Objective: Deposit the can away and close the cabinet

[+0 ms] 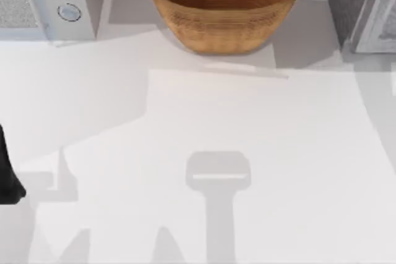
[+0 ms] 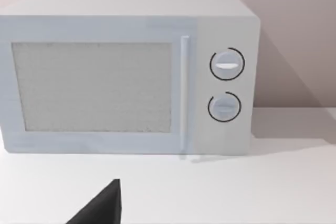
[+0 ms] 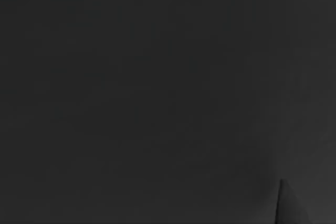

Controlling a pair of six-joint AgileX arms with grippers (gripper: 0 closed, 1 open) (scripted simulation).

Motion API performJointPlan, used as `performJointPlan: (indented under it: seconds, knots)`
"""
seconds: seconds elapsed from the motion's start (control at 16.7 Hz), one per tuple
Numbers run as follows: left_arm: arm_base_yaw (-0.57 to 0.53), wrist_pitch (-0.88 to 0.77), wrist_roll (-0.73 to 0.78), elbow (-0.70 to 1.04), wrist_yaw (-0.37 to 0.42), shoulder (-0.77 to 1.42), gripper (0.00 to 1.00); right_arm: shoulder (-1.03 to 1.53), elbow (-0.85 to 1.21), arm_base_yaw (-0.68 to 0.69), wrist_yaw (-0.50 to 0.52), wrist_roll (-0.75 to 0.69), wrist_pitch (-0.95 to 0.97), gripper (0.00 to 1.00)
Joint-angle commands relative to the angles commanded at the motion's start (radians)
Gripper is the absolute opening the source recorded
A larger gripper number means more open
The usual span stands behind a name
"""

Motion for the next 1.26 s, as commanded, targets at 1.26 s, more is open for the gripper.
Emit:
performJointPlan:
  seconds: [1.26]
  knots:
    - [0.0,0.0,0.0,0.0,0.0,0.0,1.0,0.091,0.077,0.154,0.201,-0.014,0.037,1.0]
